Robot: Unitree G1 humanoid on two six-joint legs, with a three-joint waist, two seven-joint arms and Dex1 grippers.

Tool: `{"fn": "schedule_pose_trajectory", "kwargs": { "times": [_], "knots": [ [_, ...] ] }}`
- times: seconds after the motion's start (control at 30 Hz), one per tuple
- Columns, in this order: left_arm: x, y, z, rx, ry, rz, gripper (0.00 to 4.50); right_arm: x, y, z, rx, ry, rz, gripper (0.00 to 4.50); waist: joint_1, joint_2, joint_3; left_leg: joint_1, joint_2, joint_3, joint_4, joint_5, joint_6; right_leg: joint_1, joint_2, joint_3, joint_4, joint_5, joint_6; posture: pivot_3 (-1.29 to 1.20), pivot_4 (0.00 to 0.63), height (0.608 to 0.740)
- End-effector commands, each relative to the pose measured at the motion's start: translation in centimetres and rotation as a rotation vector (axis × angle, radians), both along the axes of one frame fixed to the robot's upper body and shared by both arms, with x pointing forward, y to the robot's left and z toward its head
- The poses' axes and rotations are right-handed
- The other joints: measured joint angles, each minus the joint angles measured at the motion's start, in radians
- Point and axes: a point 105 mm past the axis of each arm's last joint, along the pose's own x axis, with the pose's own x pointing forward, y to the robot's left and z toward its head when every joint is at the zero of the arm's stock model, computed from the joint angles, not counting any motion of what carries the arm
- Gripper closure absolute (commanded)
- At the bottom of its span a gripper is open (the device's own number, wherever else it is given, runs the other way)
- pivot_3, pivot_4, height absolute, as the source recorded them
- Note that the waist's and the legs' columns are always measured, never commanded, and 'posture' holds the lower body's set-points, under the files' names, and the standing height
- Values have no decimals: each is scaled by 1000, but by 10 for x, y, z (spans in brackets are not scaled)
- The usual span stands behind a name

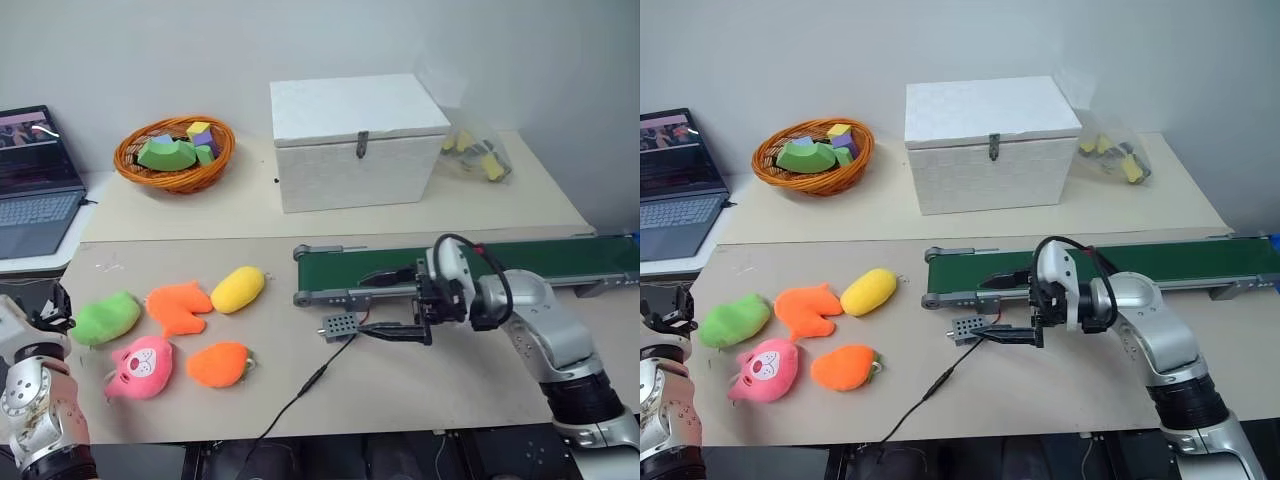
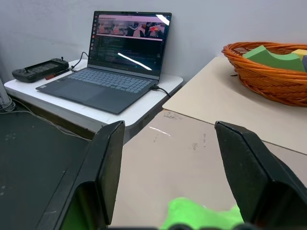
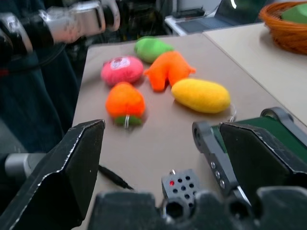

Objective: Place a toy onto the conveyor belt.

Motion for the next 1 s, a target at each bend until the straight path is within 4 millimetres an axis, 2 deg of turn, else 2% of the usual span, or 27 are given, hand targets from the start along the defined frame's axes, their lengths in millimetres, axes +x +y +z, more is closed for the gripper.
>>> {"fn": "schedule_pose_trajectory", "kwargs": {
  "times": [0.03, 0.13, 0.23, 0.4, 0.5, 0.63, 0.77, 1.0],
  "knots": [
    [-10, 7, 10, -38, -46, 9, 1304, 1, 6, 11, 6, -87, 8, 0, 1, 0, 0, 0, 0, 0, 0, 0, 0, 0, 0, 0, 0, 0, 0, 0, 150, 740],
    [-18, 11, -1, -273, -124, -12, 1304, 5, 5, 4, -5, -76, -13, 0, 1, -1, 0, 0, 0, 0, 1, 0, 0, -1, 0, 0, 0, 0, 0, 0, 150, 740],
    [-18, 2, -14, -536, -173, -103, 1304, 8, 5, 0, -3, -65, -28, 0, 2, -1, 0, 0, 0, 0, 1, 0, 0, -1, 0, 0, 1, 0, 0, 0, 150, 740],
    [-20, 0, -22, -809, -241, -162, 1304, 9, 4, -1, 1, -63, -46, 0, 3, -1, 0, 0, 1, 0, 2, 0, 0, -1, 1, 0, 1, 0, 0, 0, 150, 740],
    [-22, 2, -30, -834, -199, -157, 1304, 10, 3, -1, 5, -62, -57, 0, 5, -1, 0, 0, 1, 0, 3, 0, 0, -1, 1, 1, 1, 0, -1, 0, 150, 740],
    [-32, 14, -42, -890, -203, -104, 1304, 14, 1, -1, 7, -78, -87, 0, 4, -1, 0, 0, 1, 1, 2, 0, -1, -1, 2, 2, 1, 1, -1, 0, 150, 740],
    [-38, 18, -44, -879, -188, -104, 1304, 16, 1, -3, 5, -74, -95, 0, 5, -2, 0, 0, 3, 2, 3, -1, -2, -1, 5, 2, 1, 1, -2, 0, 150, 740],
    [-28, 2, -61, -876, -67, -188, 1304, 15, 3, 1, 25, -78, -89, 0, 7, -2, 0, 1, 5, 3, 3, -1, -3, -1, 7, 3, 1, 2, -4, 0, 150, 740]
  ]
}}
